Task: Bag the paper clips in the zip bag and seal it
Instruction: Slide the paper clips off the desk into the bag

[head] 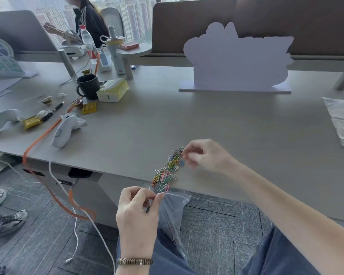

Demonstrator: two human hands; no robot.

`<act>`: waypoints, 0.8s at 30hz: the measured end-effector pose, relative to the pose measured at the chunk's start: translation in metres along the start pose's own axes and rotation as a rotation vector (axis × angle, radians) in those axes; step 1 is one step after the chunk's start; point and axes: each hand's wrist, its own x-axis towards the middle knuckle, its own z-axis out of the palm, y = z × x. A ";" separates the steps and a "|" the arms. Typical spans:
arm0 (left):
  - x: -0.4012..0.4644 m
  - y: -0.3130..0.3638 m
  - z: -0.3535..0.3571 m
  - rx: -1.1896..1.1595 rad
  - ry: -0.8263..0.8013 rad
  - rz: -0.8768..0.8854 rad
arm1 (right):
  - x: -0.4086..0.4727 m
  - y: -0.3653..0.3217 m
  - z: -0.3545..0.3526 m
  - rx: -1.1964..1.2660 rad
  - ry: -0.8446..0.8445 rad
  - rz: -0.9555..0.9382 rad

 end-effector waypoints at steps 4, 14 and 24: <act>-0.001 -0.001 0.000 -0.002 -0.003 -0.008 | 0.035 0.017 -0.018 -0.295 0.197 0.086; 0.000 -0.005 -0.002 0.002 0.003 -0.003 | 0.021 -0.005 0.015 -0.322 -0.073 -0.019; 0.000 -0.005 -0.002 0.022 -0.001 -0.001 | -0.022 -0.018 0.046 0.122 -0.154 0.061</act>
